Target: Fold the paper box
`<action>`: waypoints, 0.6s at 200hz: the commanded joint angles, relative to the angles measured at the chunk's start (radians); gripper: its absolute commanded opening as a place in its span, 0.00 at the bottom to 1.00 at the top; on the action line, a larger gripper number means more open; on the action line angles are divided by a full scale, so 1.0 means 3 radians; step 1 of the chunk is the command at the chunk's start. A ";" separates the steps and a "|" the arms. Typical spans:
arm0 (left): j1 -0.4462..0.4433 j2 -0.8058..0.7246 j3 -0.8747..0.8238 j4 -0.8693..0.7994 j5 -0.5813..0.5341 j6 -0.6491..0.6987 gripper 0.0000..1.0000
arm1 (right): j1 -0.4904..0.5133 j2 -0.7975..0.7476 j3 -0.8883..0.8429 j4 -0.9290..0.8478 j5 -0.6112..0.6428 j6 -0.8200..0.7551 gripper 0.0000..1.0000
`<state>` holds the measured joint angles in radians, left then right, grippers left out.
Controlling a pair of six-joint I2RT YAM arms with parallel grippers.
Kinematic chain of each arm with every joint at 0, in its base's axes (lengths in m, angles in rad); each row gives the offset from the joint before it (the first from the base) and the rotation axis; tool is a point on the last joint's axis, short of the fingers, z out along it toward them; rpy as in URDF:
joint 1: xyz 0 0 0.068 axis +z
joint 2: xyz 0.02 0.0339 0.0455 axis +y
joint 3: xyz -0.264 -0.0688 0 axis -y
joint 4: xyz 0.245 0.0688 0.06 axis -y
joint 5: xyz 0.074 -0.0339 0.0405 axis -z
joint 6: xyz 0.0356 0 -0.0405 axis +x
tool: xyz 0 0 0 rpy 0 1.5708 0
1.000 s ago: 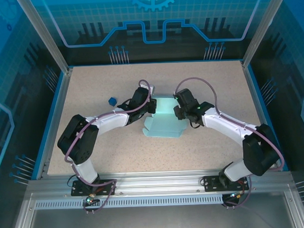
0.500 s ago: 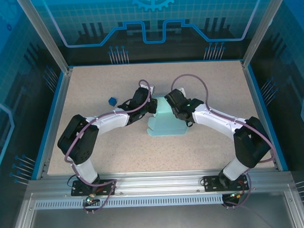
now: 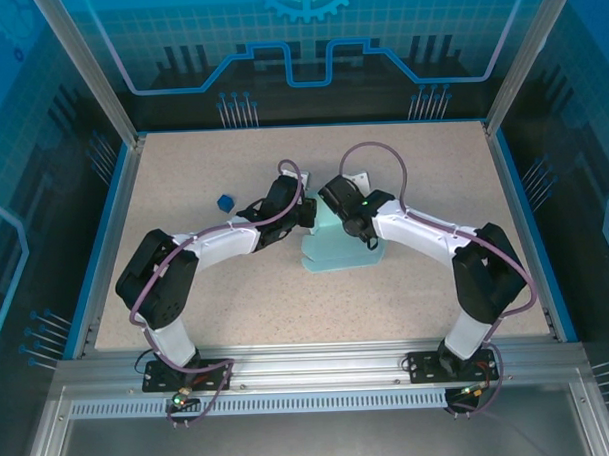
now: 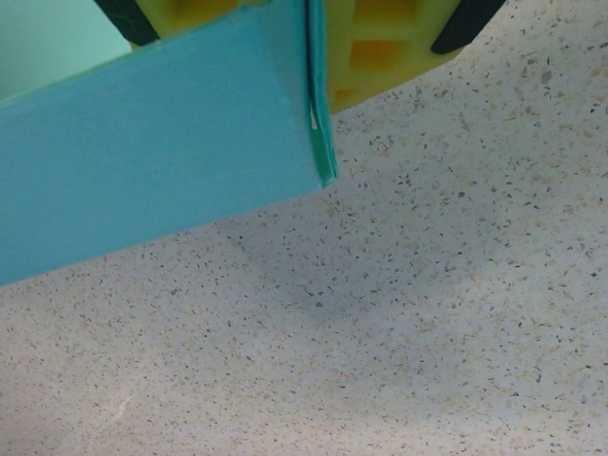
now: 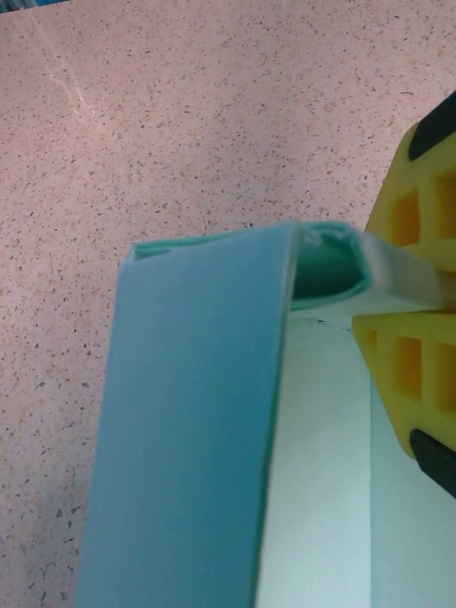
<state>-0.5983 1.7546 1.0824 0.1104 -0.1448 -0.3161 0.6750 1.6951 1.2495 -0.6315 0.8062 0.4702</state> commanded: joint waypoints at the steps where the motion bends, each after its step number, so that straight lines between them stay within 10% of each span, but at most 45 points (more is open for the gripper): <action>1: -0.0031 -0.0071 0.0017 -0.0031 0.0130 0.0107 0.04 | -0.0027 -0.0026 0.0018 -0.0083 0.0121 -0.0156 0.15; 79: -0.0031 -0.0048 0.0036 -0.0041 0.0139 0.0107 0.04 | -0.0071 -0.0291 0.0045 0.0185 -0.0447 -0.0248 0.31; 120: -0.0033 -0.0057 0.0043 -0.0051 0.0135 0.0118 0.04 | -0.0092 -0.0189 0.0191 0.0042 -0.0339 -0.0198 0.19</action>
<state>-0.6006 1.7546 1.0824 0.1059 -0.1341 -0.3050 0.6552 1.6276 1.2549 -0.5972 0.6910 0.4015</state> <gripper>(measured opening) 0.107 0.223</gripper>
